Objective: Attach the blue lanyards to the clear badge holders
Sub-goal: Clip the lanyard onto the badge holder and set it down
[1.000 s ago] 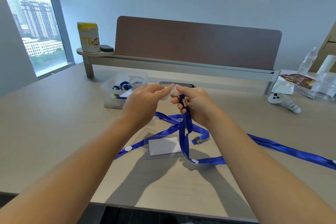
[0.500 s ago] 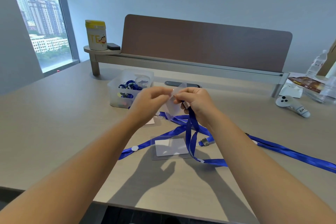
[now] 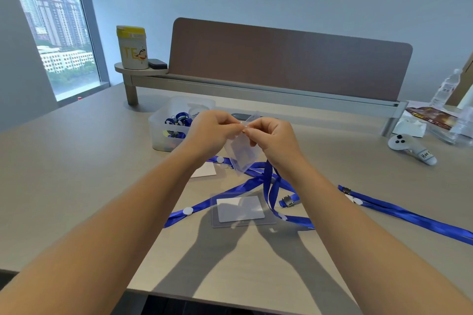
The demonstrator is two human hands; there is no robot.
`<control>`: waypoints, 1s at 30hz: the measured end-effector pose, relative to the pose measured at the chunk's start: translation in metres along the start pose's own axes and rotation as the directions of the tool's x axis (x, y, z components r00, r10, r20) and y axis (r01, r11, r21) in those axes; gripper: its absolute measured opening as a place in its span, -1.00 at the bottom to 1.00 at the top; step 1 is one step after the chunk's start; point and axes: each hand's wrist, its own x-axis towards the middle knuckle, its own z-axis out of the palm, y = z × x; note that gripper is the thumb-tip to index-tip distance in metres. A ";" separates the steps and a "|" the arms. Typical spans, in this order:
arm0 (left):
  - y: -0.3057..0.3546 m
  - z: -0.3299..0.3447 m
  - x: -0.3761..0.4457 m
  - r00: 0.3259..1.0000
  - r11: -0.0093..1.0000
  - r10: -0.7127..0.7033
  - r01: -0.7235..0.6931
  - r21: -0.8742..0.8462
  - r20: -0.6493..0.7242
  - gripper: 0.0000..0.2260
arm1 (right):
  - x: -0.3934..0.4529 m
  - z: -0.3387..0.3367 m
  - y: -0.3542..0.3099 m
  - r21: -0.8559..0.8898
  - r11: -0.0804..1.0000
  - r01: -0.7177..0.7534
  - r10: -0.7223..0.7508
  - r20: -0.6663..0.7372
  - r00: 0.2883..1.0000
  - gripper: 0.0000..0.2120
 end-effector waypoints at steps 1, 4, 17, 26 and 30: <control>0.001 0.000 0.001 1.000 1.000 -0.012 0.012 -0.011 0.007 -0.80 | 0.000 0.001 0.000 0.003 1.000 0.003 -0.003 -0.007 1.000 -0.78; 0.004 -0.002 0.002 0.999 0.999 -0.031 0.032 -0.020 0.014 -0.82 | 0.002 0.003 0.000 0.004 1.000 0.004 -0.004 -0.022 1.000 -0.78; 0.000 -0.010 0.008 0.985 1.000 -0.020 0.023 -0.014 0.169 -0.86 | 0.004 0.004 0.002 -0.064 0.998 0.009 -0.010 -0.026 1.000 -0.77; 0.003 -0.020 0.015 0.971 0.999 -0.046 0.039 0.037 0.233 -0.89 | 0.008 0.002 -0.002 -0.150 0.988 0.046 -0.034 0.082 0.996 -0.75; 0.002 -0.015 0.017 0.981 0.998 -0.007 -0.005 0.059 0.195 -0.92 | 0.008 0.001 -0.003 -0.108 0.994 0.020 -0.014 0.059 0.998 -0.77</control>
